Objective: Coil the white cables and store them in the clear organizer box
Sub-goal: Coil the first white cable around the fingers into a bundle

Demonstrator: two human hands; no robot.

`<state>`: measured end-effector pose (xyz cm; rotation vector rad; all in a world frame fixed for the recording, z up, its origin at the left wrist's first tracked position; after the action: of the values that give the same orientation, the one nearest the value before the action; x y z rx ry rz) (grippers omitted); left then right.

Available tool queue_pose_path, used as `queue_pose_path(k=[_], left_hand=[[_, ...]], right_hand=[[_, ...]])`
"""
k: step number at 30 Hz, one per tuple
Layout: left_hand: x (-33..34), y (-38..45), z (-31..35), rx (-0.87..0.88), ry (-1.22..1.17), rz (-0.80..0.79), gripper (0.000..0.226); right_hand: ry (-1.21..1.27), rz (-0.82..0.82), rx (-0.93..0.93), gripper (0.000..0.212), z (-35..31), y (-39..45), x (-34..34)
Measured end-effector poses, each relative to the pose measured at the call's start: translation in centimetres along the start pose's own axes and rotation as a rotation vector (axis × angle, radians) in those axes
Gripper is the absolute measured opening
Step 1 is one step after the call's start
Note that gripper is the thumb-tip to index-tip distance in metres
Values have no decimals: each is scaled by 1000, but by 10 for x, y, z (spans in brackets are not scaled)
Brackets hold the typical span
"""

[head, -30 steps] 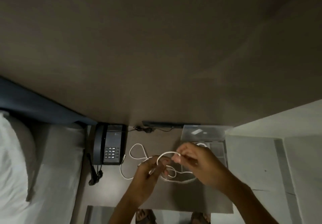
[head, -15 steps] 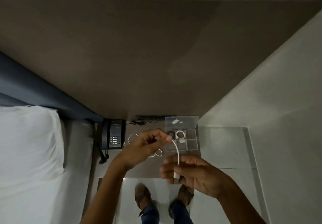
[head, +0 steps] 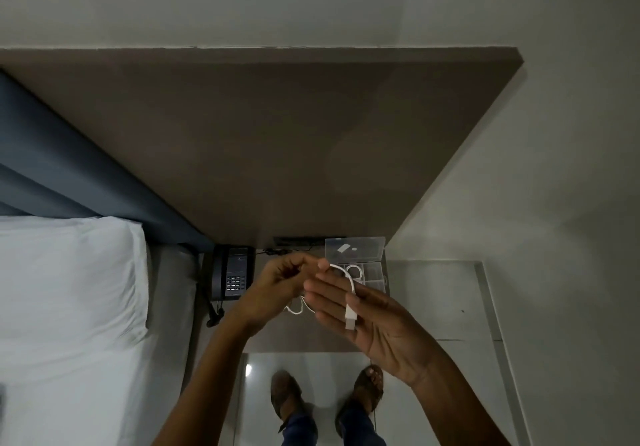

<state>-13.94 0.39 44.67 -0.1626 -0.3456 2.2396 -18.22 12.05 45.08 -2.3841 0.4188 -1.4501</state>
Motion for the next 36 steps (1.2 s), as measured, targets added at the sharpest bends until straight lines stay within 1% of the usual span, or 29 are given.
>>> queue_pose_path(k=[5, 8, 10, 15, 18, 20, 23, 28, 31, 36], left_hand=[[8, -9, 5, 15, 17, -22, 29], [10, -16, 4, 15, 22, -12, 22], [14, -22, 7, 14, 2, -17, 23], [10, -26, -1, 58, 93, 14, 29], [14, -30, -4, 84, 155, 0, 38], [18, -33, -4, 102, 188, -18, 37], [18, -33, -6, 96, 242, -19, 28], [16, -32, -1, 92, 332, -47, 22], [13, -30, -3, 91, 430, -64, 22], [16, -29, -7, 91, 542, -100, 21]], right_hand=[[-19, -39, -35, 44, -1, -7, 15], [37, -35, -53, 44, -3, -6, 20], [69, -24, -73, 43, -4, -5, 21], [122, 63, -172, 39, -6, -1, 15], [140, 119, -228, 42, -8, 3, 12], [128, 160, -256, 44, -9, 6, 9], [60, 231, -298, 42, -10, 9, 2], [-145, 348, -368, 40, -12, 14, -13], [-235, 418, -363, 40, -14, 16, -23], [-393, 462, -375, 40, -15, 16, -28]])
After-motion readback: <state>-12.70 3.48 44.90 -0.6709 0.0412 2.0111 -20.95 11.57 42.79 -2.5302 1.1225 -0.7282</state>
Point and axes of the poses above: each hand's wrist, its own y-axis towards the middle knuckle, its own x-axis out of the palm, z = x × y, the point moved 10 cm from there along y, towards the middle knuckle, and after that the axes turned 14 degrees about z, right-handed, at the moved point
